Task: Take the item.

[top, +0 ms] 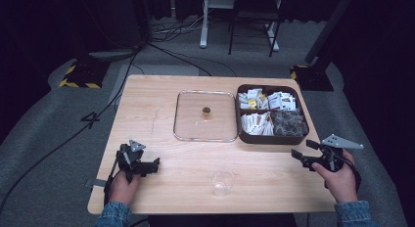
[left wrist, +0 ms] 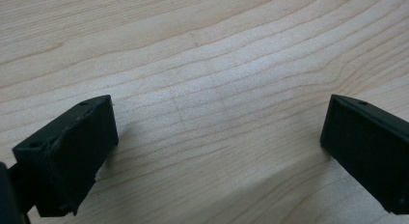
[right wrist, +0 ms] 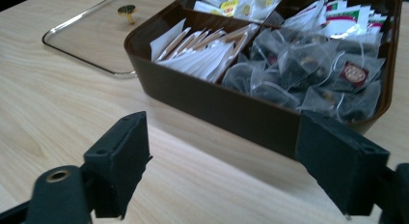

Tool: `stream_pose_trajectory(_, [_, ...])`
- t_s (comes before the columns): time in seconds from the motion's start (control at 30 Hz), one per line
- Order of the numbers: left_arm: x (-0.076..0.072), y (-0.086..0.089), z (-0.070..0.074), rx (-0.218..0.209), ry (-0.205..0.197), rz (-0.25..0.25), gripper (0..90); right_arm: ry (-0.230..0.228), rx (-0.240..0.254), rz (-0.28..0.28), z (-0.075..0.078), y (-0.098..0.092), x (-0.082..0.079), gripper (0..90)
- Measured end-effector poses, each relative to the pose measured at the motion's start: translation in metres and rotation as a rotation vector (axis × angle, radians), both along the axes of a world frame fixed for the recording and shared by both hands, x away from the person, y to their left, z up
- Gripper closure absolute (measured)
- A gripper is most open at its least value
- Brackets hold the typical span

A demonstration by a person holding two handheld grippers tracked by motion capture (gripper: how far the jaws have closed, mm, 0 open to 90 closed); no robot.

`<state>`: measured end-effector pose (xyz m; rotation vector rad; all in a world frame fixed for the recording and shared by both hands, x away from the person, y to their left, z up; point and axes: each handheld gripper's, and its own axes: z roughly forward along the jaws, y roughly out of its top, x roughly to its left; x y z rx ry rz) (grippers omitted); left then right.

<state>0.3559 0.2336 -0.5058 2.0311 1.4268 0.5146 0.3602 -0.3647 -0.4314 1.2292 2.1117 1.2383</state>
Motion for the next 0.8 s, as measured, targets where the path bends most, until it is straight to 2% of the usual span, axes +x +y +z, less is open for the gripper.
stream_pose_trajectory(0.3, [0.0, 0.0, 0.0, -0.001, 0.001, 0.002, 0.0, -0.017, -0.006, -0.024, 0.019, -0.004, 0.023, 24.5])
stream_pose_trajectory(0.37, [0.0, 0.0, 0.0, 0.0, 0.001, 0.001, 0.0, -0.014, -0.02, -0.041, 0.024, -0.008, 0.034, 29.4])
stream_pose_trajectory(0.4, [0.0, 0.0, 0.0, 0.0, 0.001, 0.001, 0.0, -0.014, -0.02, -0.041, 0.024, -0.008, 0.034, 29.4])
stream_pose_trajectory(0.43, [0.0, 0.0, 0.0, 0.0, 0.002, 0.002, 0.0, -0.009, -0.031, -0.057, 0.027, -0.011, 0.042, 30.8])
stream_pose_trajectory(0.53, [0.0, 0.0, 0.0, 0.001, 0.0, 0.001, 0.0, 0.001, -0.051, -0.079, 0.03, -0.015, 0.054, 31.5])
stream_pose_trajectory(0.8, [0.0, 0.0, 0.0, 0.0, 0.001, 0.001, 0.0, 0.033, -0.062, -0.11, 0.026, -0.015, 0.079, 32.6])
